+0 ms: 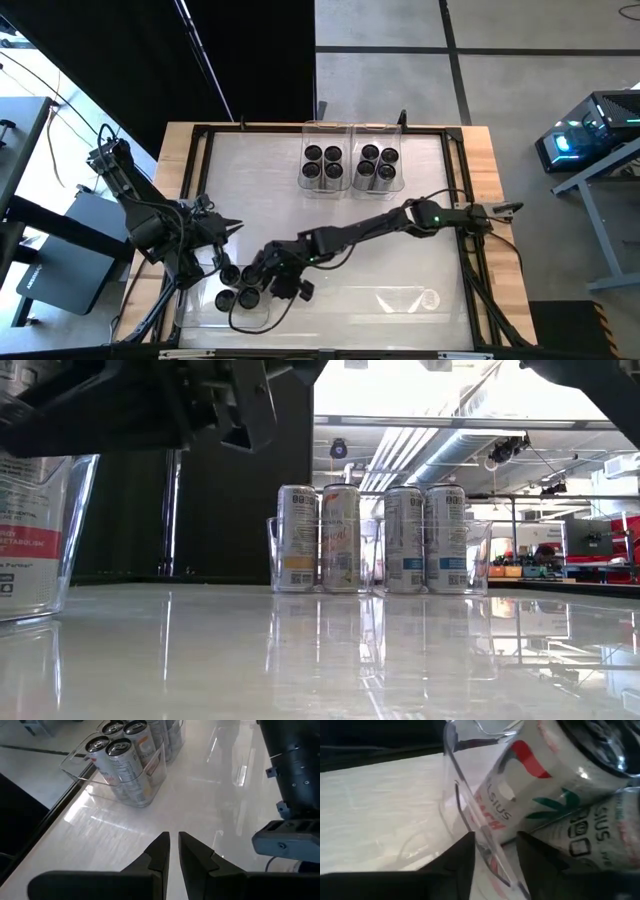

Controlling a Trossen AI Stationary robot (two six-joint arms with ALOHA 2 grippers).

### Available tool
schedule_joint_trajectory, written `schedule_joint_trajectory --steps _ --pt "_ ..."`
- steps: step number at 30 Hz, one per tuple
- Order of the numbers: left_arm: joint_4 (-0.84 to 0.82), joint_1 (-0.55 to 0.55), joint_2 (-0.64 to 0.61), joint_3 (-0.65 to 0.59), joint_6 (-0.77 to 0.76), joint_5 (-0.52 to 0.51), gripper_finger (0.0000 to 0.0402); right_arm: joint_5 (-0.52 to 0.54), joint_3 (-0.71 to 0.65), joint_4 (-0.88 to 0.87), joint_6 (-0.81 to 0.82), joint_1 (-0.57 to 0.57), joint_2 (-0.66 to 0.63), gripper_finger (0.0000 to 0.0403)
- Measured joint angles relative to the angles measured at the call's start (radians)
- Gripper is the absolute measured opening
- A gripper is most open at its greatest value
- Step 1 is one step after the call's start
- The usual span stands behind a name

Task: Sort soda cans
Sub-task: Adjust the white pink soda cans

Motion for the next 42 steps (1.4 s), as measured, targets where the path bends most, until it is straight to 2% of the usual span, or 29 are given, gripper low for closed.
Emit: schedule_joint_trajectory --steps 7,9,16,22,30,38,42 --pt "0.001 0.0 0.0 0.0 0.001 0.0 0.0032 0.051 0.003 -0.02 0.032 0.001 -0.002 0.0029" --pt "0.001 0.0 0.0 0.0 0.001 0.0 0.0032 0.069 0.003 -0.029 0.061 0.004 -0.003 0.001" --pt "0.0 0.0 0.0 0.0 0.011 0.0 0.0032 0.177 0.004 -0.08 0.204 -0.002 -0.011 0.0003" --pt "-0.002 0.0 0.0 0.0 0.014 0.0 0.0032 0.185 0.002 -0.153 0.315 -0.026 -0.034 0.0002" --pt "-0.002 0.0 0.0 -0.001 0.019 -0.001 0.0032 0.304 0.0 -0.231 0.423 -0.05 -0.054 0.0001" --pt "-0.003 0.0 0.0 -0.001 0.019 -0.001 0.0032 0.414 0.002 -0.288 0.606 -0.079 -0.058 0.0001" --pt "-0.003 0.0 0.0 -0.001 0.018 0.0 0.0032 0.431 0.002 -0.296 0.673 -0.086 -0.057 0.0"
